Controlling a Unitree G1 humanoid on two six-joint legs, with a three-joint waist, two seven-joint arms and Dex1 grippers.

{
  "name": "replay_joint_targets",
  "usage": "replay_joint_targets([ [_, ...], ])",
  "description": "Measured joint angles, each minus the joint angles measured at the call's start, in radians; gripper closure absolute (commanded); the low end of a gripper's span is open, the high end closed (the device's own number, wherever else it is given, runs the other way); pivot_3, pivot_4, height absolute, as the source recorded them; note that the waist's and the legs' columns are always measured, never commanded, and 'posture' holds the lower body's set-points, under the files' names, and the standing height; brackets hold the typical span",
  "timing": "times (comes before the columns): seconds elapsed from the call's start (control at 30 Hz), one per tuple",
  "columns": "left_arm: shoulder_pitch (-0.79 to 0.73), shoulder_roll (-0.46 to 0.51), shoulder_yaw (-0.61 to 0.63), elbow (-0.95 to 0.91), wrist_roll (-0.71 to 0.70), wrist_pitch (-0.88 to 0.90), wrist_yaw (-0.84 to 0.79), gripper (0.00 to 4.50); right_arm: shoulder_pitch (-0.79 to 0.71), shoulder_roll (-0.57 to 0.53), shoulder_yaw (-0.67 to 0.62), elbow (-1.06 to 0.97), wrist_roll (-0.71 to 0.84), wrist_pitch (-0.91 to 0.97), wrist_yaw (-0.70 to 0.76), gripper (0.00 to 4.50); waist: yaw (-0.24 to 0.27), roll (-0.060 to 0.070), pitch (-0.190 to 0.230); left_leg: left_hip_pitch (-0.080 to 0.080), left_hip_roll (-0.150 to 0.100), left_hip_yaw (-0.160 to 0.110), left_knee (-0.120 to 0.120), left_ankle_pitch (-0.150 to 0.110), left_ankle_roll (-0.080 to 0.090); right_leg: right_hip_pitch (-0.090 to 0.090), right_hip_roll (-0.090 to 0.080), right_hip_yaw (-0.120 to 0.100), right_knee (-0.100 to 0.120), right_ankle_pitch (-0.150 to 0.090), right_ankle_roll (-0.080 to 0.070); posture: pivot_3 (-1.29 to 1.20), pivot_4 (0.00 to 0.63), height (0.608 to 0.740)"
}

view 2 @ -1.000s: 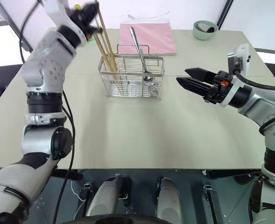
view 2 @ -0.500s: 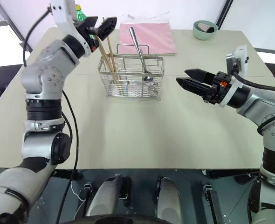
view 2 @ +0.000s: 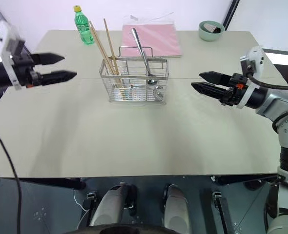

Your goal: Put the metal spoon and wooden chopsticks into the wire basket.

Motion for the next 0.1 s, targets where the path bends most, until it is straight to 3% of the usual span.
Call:
replay_joint_targets([
  [0.1,0.081,0.008,0.014,-0.041,0.000,-0.002,-0.001,0.51,-0.003,0.003,0.013,0.017,-0.016,-0.008,0.023,1.61,-0.003,0.000,0.000,0.000,0.000,0.000,-0.001,0.000,0.000,0.000,0.000,0.000,-0.001,0.000,0.001,0.00,0.150,0.692],
])
